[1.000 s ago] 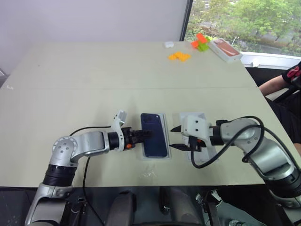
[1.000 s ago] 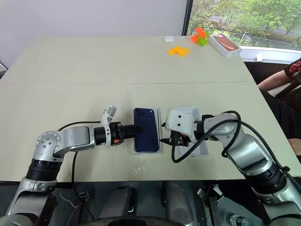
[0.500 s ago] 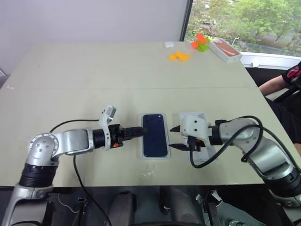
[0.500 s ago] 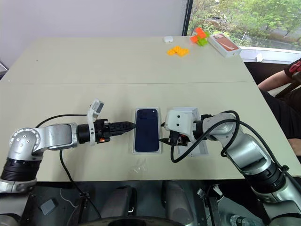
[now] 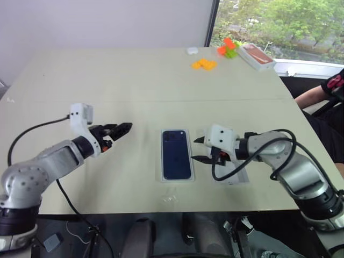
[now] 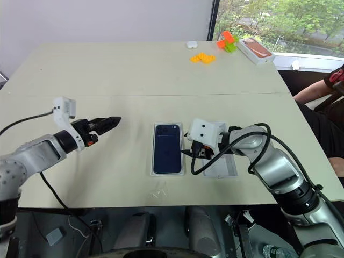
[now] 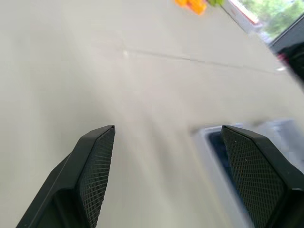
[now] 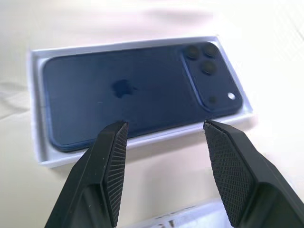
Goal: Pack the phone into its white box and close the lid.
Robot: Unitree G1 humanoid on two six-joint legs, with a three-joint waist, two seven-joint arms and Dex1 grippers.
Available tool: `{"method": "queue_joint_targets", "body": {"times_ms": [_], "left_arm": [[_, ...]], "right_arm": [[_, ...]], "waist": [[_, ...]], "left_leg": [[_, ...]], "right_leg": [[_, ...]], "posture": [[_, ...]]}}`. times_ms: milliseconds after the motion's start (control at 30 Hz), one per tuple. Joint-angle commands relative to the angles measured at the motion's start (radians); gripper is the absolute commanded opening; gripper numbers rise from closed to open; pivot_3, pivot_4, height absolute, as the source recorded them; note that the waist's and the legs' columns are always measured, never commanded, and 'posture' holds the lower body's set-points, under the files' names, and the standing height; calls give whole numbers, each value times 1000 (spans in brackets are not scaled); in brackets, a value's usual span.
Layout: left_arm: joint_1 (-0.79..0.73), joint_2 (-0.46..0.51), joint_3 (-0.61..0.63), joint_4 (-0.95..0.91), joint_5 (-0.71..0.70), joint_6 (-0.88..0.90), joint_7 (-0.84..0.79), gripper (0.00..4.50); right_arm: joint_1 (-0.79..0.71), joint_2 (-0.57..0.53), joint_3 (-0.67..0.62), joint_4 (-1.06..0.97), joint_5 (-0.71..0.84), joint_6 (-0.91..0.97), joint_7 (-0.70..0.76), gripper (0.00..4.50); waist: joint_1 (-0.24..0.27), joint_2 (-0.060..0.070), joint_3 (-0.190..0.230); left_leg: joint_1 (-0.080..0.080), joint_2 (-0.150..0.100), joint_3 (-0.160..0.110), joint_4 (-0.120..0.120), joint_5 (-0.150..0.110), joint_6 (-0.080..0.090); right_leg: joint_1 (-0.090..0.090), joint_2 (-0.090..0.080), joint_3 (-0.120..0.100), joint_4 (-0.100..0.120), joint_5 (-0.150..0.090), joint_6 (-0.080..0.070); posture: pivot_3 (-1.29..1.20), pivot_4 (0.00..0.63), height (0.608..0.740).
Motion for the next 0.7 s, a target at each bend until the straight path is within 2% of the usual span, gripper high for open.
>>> {"method": "queue_joint_targets", "body": {"times_ms": [33, 100, 133, 200, 267, 333, 400, 467, 567, 700], "left_arm": [[45, 11, -17, -51, 136, -49, -126, 3773], [62, 2, -16, -45, 192, -63, -157, 3773], [68, 0, -20, -43, 225, -71, -173, 3805], [77, -6, -28, -44, 277, -84, -201, 3814], [83, -20, -33, -56, 298, -83, -227, 3814], [96, -25, -47, -79, 329, -85, -260, 3814], [111, -27, -62, -92, 367, -89, -294, 3814], [127, -26, -84, -93, 433, -111, -317, 3814], [144, -33, -111, -89, 491, -138, -367, 3814], [159, -39, -132, -108, 540, -196, -456, 3814]], "right_arm": [[-20, 10, -12, -10, -3, -25, -11, 2672], [-27, 19, -17, 6, -5, -22, -25, 2672], [-32, 22, -17, 17, -11, -21, -34, 2416], [-35, 22, -17, 28, -16, -21, -38, 1825], [-34, 18, -23, 25, -11, -16, -34, 792], [-33, 13, -38, 14, -1, 11, -40, 88], [-33, 10, -57, -2, 0, 50, -61, 88], [-44, 25, -102, -27, 71, 187, -67, 88], [-59, 37, -152, -93, 161, 417, -92, 901], [-86, 57, -205, -171, 217, 692, -173, 2741]], "waist": [[0, 0, 0], [0, 0, 0], [1, 0, 0], [0, 0, 0], [0, 0, 0], [-1, 0, 0], [0, 0, 0], [-1, 0, 0], [0, 0, 0], [0, 0, 0]], "left_leg": [[-1, 0, 0, 0, 0, 0], [-1, 0, 0, 0, 0, 0], [-1, 0, 0, 0, 0, 0], [-1, 0, 0, 0, 0, 0], [0, 1, 0, 0, 0, 1], [0, 1, 0, 0, 0, 1], [-1, 1, 0, 0, -1, 1], [-1, 1, -1, 0, -1, 1], [0, 1, -2, 0, -1, 1], [0, 2, -3, 0, -1, 1]], "right_leg": [[0, 0, 0, 0, 0, 0], [0, 0, 0, -1, -2, 3], [0, 0, 0, -1, -2, 3], [0, 0, 0, -1, -2, 4], [0, 0, 0, 0, -2, 4], [0, 1, 0, 0, -2, 4], [0, 1, 0, 0, -2, 3], [0, 0, 0, 0, -1, 3], [0, 0, 0, 0, -1, 3], [-1, 1, -1, 0, -2, 4]], "posture": [[0, 150, 740], [0, 150, 740], [0, 150, 740], [0, 150, 740], [0, 150, 740], [0, 150, 740], [0, 150, 740], [0, 150, 740], [0, 150, 740], [0, 150, 740]]}}
